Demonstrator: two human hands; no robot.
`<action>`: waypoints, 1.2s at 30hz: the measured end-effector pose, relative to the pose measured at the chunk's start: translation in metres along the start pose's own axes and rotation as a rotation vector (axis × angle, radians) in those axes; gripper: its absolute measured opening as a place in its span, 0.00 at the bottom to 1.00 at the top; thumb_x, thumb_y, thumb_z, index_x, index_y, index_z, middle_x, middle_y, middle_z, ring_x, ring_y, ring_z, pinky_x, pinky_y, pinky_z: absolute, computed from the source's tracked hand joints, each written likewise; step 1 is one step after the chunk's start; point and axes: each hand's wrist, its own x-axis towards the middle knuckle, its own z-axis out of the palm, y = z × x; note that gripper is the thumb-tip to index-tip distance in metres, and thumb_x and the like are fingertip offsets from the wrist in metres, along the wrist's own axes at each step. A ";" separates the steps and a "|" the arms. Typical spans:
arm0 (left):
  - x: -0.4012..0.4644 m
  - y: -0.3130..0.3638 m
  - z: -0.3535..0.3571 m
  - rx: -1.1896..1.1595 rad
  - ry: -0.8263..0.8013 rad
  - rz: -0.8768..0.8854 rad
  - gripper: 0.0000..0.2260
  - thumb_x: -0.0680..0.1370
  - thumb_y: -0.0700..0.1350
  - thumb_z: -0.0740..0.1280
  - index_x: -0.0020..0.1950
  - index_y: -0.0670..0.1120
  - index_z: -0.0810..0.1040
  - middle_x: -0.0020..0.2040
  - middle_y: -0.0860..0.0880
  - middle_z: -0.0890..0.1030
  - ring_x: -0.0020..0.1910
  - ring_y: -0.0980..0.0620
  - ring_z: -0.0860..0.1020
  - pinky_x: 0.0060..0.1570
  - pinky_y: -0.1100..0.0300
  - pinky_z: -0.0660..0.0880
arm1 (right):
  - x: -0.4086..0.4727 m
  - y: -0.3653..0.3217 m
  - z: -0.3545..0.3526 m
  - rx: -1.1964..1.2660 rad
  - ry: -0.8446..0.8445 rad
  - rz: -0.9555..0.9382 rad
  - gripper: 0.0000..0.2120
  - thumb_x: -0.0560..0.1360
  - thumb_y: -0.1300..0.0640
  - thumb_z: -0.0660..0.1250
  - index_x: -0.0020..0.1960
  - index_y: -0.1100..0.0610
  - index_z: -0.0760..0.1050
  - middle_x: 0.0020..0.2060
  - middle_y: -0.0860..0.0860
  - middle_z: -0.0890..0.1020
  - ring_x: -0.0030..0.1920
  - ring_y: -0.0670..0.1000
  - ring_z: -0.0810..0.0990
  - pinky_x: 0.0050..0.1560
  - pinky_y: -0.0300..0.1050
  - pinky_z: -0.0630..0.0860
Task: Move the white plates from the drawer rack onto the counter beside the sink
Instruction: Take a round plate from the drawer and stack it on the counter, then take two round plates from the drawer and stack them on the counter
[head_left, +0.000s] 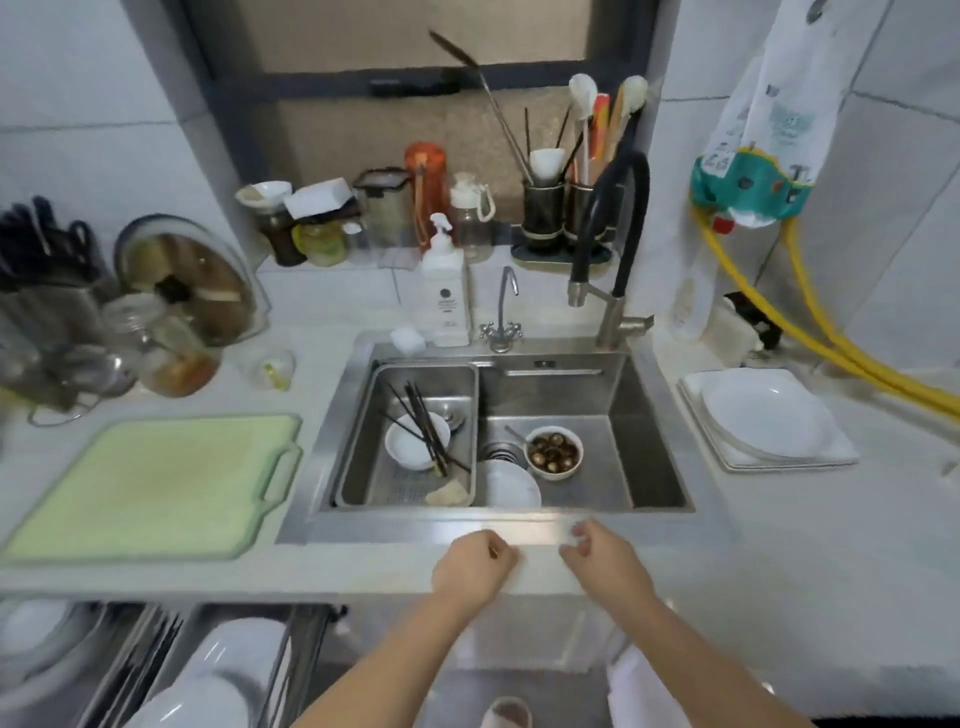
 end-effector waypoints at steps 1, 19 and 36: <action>-0.009 -0.016 -0.004 -0.019 0.010 -0.033 0.11 0.75 0.56 0.62 0.44 0.50 0.79 0.46 0.50 0.84 0.48 0.49 0.81 0.48 0.58 0.75 | -0.005 -0.005 0.013 -0.025 -0.036 -0.025 0.15 0.75 0.49 0.64 0.60 0.53 0.73 0.50 0.51 0.82 0.54 0.55 0.79 0.53 0.45 0.74; -0.138 -0.249 -0.077 -0.269 0.238 -0.510 0.11 0.75 0.55 0.63 0.37 0.52 0.76 0.38 0.52 0.81 0.41 0.50 0.80 0.44 0.57 0.76 | -0.083 -0.133 0.220 -0.274 -0.505 -0.318 0.14 0.75 0.49 0.64 0.59 0.53 0.74 0.55 0.50 0.81 0.56 0.51 0.78 0.59 0.48 0.75; -0.143 -0.449 -0.156 -0.376 0.146 -0.722 0.10 0.78 0.50 0.61 0.53 0.47 0.78 0.49 0.46 0.83 0.46 0.45 0.82 0.50 0.50 0.79 | -0.104 -0.206 0.400 -0.441 -0.626 -0.260 0.13 0.78 0.53 0.61 0.61 0.56 0.72 0.54 0.53 0.80 0.48 0.51 0.77 0.49 0.45 0.75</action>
